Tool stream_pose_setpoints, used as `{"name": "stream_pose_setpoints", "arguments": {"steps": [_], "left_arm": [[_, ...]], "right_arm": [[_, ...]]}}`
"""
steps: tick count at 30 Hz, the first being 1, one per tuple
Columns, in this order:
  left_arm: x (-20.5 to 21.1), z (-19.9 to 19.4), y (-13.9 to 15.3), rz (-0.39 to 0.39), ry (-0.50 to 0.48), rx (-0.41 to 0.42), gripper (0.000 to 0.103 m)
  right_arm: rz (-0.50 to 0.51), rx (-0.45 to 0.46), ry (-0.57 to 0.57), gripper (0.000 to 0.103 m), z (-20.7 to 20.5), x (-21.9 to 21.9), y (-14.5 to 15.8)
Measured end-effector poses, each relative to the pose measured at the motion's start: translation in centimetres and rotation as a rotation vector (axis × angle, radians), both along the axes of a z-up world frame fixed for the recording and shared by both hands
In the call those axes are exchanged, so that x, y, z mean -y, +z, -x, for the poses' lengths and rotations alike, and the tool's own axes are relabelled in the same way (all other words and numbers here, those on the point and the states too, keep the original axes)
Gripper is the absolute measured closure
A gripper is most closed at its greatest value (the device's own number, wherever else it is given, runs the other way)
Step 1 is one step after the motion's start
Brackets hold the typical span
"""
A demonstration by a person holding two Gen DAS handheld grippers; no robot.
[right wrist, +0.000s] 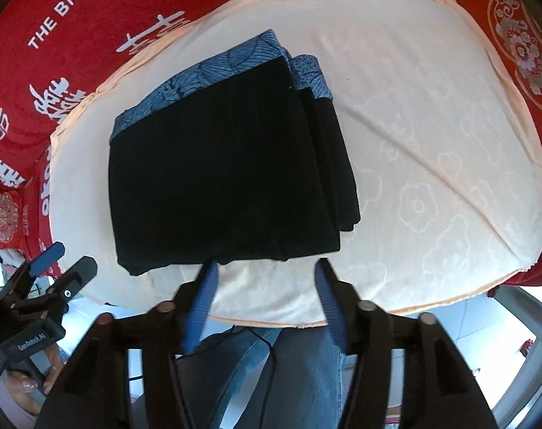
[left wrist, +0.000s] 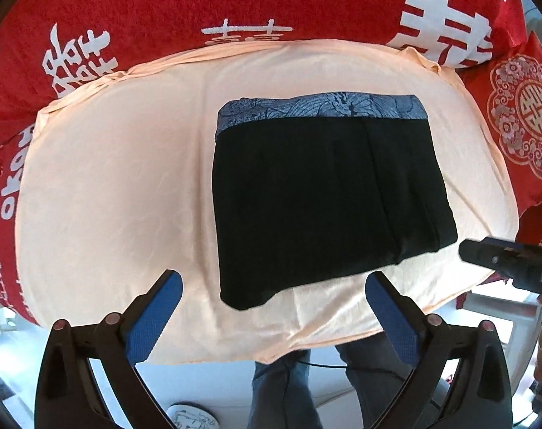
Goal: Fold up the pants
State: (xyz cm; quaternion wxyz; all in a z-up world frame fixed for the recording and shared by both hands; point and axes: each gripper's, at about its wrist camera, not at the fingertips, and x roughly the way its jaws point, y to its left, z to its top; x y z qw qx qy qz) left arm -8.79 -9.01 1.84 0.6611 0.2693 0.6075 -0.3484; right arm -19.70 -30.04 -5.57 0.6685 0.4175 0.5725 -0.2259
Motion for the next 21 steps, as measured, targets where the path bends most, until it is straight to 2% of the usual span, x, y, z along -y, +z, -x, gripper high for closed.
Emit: {"name": "stream_pose_setpoints", "arguments": {"steps": [2,6,8,15,21], "left_arm": [[-0.2,0.2,0.3,-0.015,0.004,-0.001,0.0],[-0.3,0.1,0.8,-0.032,0.037,-0.032,0.0],[-0.4,0.0,1.2,-0.035,0.038,-0.018,0.0],[-0.6,0.1,2.3,-0.039,0.021,0.024,0.0],[-1.3,0.1,3.2,-0.027,0.045,0.037,0.0]], "right_arm": [[0.016,-0.003,0.003,0.025,0.0,-0.3,0.8],[0.088,-0.017,-0.002,0.019,0.1,-0.7,2.4],[0.147,-0.044,-0.002,0.009,0.2,-0.8,3.2],[0.162,-0.05,-0.008,0.008,0.1,-0.5,4.6],[0.152,-0.049,-0.003,0.008,0.1,-1.4,5.4]]}}
